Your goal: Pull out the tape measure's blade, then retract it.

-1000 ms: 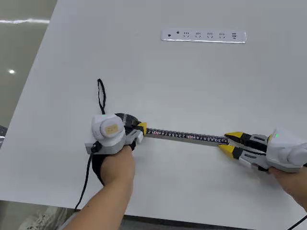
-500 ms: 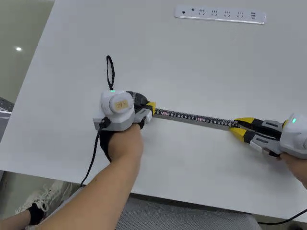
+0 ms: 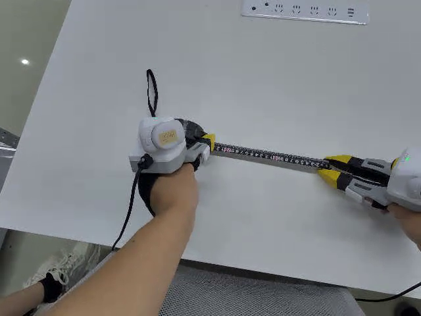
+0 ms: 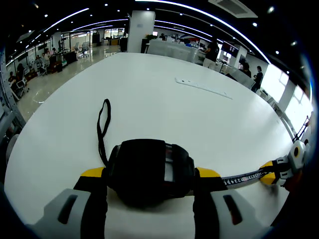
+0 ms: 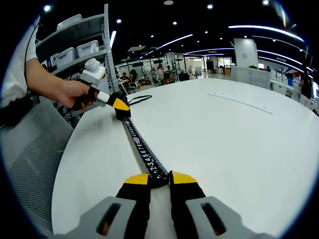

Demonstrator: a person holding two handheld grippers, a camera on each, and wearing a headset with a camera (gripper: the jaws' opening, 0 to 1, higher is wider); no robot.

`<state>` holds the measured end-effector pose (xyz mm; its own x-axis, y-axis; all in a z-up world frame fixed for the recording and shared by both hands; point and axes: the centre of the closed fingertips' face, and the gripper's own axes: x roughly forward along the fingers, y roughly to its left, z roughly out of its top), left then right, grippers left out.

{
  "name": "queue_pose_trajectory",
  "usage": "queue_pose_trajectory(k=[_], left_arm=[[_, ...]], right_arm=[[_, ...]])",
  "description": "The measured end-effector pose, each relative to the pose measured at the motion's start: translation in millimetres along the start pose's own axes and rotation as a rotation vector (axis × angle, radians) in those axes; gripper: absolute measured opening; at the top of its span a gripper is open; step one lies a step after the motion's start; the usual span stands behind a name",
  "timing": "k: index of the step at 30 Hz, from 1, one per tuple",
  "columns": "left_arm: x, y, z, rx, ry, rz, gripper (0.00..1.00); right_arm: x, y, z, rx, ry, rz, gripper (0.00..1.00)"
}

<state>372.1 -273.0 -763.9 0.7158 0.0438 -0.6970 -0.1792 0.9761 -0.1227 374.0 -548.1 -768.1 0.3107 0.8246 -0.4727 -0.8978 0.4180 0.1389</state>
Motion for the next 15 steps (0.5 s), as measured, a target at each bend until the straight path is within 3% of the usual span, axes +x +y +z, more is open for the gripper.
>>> queue_pose_trajectory(k=[7, 15], left_arm=[[0.1, 0.8, -0.1, 0.003, 0.001, 0.003, 0.67], [-0.4, 0.6, 0.2, 0.0, 0.0, 0.001, 0.67]], right_arm=[[0.3, -0.6, -0.3, -0.002, -0.001, 0.0, 0.14], [12.1, 7.4, 4.6, -0.017, -0.001, 0.026, 0.13]])
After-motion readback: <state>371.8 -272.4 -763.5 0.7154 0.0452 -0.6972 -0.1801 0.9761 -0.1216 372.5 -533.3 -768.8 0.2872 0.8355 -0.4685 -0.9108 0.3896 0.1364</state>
